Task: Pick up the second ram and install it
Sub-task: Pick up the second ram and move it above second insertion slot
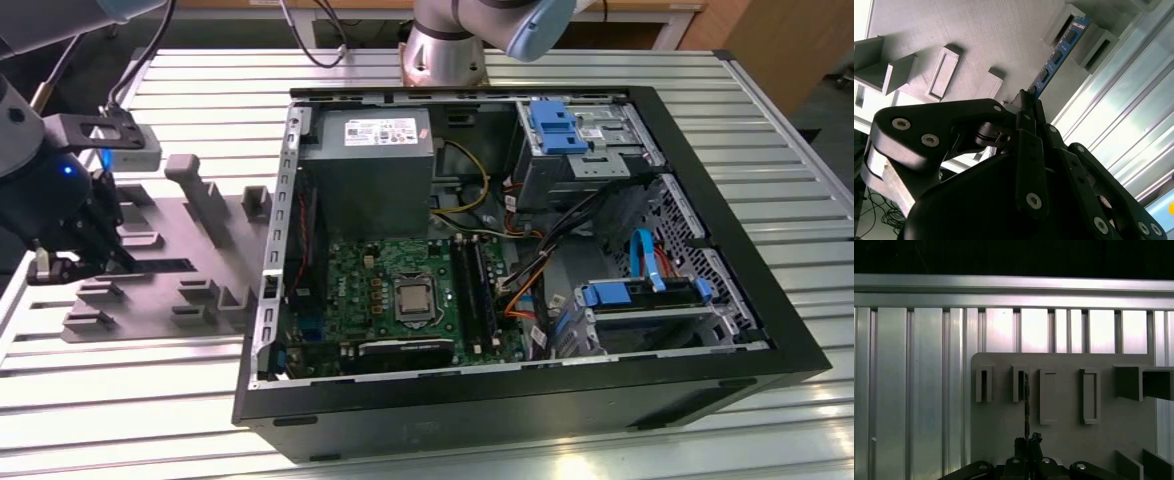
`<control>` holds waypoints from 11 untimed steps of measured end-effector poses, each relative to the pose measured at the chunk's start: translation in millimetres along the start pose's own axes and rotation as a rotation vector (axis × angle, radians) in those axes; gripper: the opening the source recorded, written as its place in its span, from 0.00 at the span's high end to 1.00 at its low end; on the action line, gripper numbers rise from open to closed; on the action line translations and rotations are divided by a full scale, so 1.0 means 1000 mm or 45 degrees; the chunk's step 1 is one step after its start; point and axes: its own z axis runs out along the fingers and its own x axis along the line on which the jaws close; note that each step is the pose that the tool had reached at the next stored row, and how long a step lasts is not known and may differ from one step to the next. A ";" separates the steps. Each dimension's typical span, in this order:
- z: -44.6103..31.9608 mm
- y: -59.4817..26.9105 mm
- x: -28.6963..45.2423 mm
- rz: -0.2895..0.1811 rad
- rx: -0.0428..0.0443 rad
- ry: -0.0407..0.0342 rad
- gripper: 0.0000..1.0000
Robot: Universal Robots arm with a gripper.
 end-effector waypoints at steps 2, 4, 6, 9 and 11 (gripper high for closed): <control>-0.0004 0.0000 0.0000 0.000 0.000 -0.0001 0.86; -0.0008 0.0000 -0.0001 0.000 0.000 -0.0001 0.86; -0.0011 0.0000 -0.0001 0.000 0.000 -0.0002 0.86; -0.0016 0.0000 -0.0001 0.000 0.000 -0.0001 0.86; -0.0022 0.0001 -0.0001 0.000 0.000 0.0000 0.86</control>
